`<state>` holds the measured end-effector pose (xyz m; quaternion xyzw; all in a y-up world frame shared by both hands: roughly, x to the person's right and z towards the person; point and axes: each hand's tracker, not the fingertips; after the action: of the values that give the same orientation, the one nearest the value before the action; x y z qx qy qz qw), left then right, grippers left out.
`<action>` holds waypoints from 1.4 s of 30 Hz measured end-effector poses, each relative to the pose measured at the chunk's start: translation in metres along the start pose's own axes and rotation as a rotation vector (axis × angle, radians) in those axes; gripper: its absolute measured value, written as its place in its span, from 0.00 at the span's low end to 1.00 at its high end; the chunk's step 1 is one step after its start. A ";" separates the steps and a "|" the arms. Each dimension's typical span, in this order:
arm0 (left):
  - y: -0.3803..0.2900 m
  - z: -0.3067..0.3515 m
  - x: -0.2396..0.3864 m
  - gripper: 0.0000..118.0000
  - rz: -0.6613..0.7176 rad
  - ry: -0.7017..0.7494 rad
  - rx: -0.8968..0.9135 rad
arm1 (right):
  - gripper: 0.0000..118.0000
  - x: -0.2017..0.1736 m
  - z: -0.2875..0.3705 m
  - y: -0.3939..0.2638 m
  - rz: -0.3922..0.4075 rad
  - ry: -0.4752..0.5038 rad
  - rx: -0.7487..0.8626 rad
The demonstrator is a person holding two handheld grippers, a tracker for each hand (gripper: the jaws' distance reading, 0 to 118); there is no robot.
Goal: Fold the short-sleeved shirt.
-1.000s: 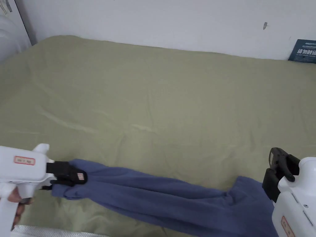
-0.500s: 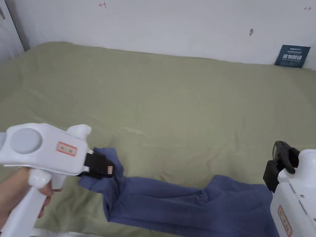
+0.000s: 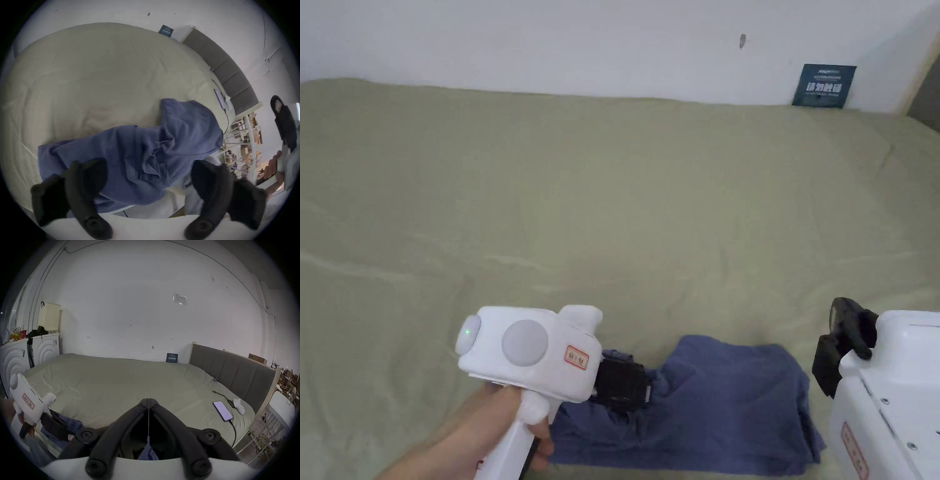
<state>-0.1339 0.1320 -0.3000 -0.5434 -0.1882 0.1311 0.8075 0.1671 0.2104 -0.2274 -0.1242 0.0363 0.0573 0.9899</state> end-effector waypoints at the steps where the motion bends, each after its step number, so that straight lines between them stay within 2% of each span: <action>1: -0.002 0.009 -0.002 0.87 0.003 -0.008 0.003 | 0.01 0.000 -0.001 -0.001 -0.001 0.002 -0.003; 3: 0.004 0.033 -0.010 0.82 0.004 -0.032 0.071 | 0.01 -0.001 -0.002 -0.001 -0.005 0.006 -0.008; 4: 0.003 0.046 -0.017 0.73 0.017 -0.041 0.095 | 0.01 -0.001 -0.003 -0.001 -0.009 0.009 -0.009; 5: 0.000 0.061 -0.027 0.47 0.045 -0.057 0.120 | 0.01 -0.003 -0.003 0.000 -0.015 0.013 -0.007; 6: -0.005 0.069 -0.038 0.11 0.068 -0.069 0.142 | 0.01 -0.004 -0.004 0.000 -0.020 0.017 -0.007; 7: -0.010 0.078 -0.051 0.00 0.113 -0.068 0.173 | 0.01 -0.006 -0.005 0.001 -0.023 0.024 -0.007; 11: -0.019 0.083 -0.077 0.00 0.221 -0.085 0.166 | 0.01 -0.014 -0.011 0.001 -0.008 0.046 -0.007; 15: -0.011 0.051 -0.093 0.00 0.247 -0.105 0.115 | 0.01 -0.020 -0.014 0.000 -0.004 0.063 -0.013; 18: -0.003 0.012 -0.081 0.00 0.222 -0.128 0.058 | 0.01 -0.023 -0.016 -0.002 0.008 0.069 -0.022; 20: 0.003 -0.017 -0.068 0.00 0.218 -0.210 0.012 | 0.01 -0.022 -0.017 -0.003 0.014 0.070 -0.032; 25: 0.003 -0.069 -0.041 0.00 0.214 -0.214 -0.014 | 0.01 -0.019 -0.020 -0.008 0.030 0.064 -0.060; 28: -0.004 -0.075 -0.035 0.00 0.220 -0.223 0.001 | 0.01 -0.019 -0.022 -0.013 0.040 0.061 -0.078; 32: 0.002 -0.042 -0.035 0.00 0.197 -0.212 0.005 | 0.01 -0.019 -0.023 -0.013 0.038 0.059 -0.087; 35: 0.005 0.013 -0.047 0.00 0.147 -0.236 0.094 | 0.01 -0.023 -0.022 -0.009 0.033 0.059 -0.072; 38: -0.001 0.066 -0.072 0.00 0.135 -0.178 0.163 | 0.01 -0.028 -0.022 -0.005 0.025 0.068 -0.056; 42: -0.019 0.100 -0.119 0.00 0.186 -0.102 0.171 | 0.01 -0.036 -0.022 -0.002 0.019 0.084 -0.039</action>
<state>-0.2844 0.1581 -0.2674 -0.4804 -0.1658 0.2485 0.8246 0.1308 0.1994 -0.2448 -0.1452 0.0778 0.0623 0.9844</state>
